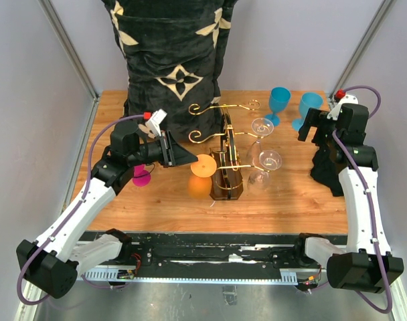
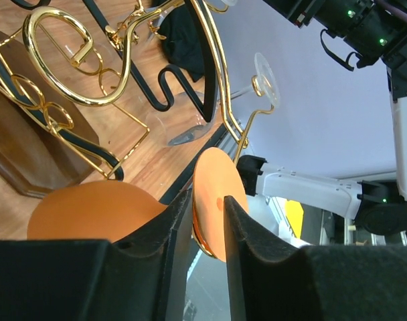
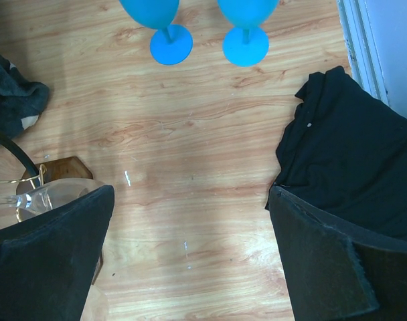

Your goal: Take the wine glass off the wine glass rack

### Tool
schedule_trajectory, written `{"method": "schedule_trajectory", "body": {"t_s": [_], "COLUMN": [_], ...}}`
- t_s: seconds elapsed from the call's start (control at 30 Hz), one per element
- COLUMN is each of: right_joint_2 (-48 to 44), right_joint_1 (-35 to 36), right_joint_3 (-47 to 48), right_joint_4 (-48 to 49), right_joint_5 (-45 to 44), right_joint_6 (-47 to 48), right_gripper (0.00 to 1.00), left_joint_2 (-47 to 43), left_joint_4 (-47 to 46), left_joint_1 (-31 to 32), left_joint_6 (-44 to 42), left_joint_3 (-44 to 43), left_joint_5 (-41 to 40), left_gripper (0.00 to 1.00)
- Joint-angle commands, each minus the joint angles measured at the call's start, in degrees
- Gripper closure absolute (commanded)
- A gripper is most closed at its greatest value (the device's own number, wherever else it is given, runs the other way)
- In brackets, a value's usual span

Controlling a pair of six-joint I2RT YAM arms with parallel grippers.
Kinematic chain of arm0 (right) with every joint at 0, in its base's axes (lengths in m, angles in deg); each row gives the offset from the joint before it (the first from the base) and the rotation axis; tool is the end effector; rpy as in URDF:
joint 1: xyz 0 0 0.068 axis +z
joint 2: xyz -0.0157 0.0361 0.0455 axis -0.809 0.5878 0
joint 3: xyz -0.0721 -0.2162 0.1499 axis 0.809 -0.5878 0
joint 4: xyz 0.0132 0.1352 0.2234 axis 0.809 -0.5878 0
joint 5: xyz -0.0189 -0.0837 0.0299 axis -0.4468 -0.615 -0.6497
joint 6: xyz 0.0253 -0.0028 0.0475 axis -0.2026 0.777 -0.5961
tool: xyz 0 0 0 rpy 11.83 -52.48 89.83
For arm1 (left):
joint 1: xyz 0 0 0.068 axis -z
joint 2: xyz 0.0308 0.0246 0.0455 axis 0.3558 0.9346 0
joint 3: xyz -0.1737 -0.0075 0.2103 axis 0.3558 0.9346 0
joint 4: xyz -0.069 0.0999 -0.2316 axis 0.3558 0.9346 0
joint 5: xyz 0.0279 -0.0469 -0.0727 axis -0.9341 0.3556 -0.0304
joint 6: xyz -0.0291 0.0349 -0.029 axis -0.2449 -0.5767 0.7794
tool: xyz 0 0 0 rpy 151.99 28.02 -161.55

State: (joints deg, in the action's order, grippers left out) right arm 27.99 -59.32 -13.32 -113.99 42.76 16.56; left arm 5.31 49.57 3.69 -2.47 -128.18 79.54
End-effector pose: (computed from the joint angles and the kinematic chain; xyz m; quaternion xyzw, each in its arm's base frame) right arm 0.2326 -0.0189 0.3925 0.0953 0.8366 0.0565 0.5365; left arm 0.1967 -0.1153 0.3534 0.0879 0.7681 -0.5479 0.3194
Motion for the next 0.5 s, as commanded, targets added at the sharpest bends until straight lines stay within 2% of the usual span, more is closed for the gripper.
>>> {"method": "schedule_trajectory", "body": {"t_s": [0.0,0.03,0.2,0.4,0.47], "right_joint_2": [-0.2,-0.2,-0.2,-0.4,-0.4], "right_joint_1": [0.5,0.5,0.5,0.6,0.6], "right_joint_3": [-0.8,-0.8,-0.9,-0.8,-0.8], "right_joint_4": [0.5,0.5,0.6,0.5,0.5], "right_joint_5": [0.3,0.3,0.4,0.2,0.2], "right_joint_6": [0.0,0.0,-0.1,-0.1,-0.1], "right_gripper": [0.01,0.01,0.01,0.01,0.01], "left_joint_2": [-0.7,-0.7,-0.5,-0.3,-0.5], "left_joint_4": [-1.4,-1.6,-1.5,-0.4,1.6], "left_joint_1": [0.5,0.5,0.9,1.3,1.3], "left_joint_6": [0.1,0.2,0.1,-1.2,-2.7], "left_joint_3": [0.4,0.6,0.8,0.1,-0.8], "left_joint_5": [2.6,2.9,3.5,3.5,2.0], "left_gripper": [0.71,0.76,0.81,0.97,0.99]}}
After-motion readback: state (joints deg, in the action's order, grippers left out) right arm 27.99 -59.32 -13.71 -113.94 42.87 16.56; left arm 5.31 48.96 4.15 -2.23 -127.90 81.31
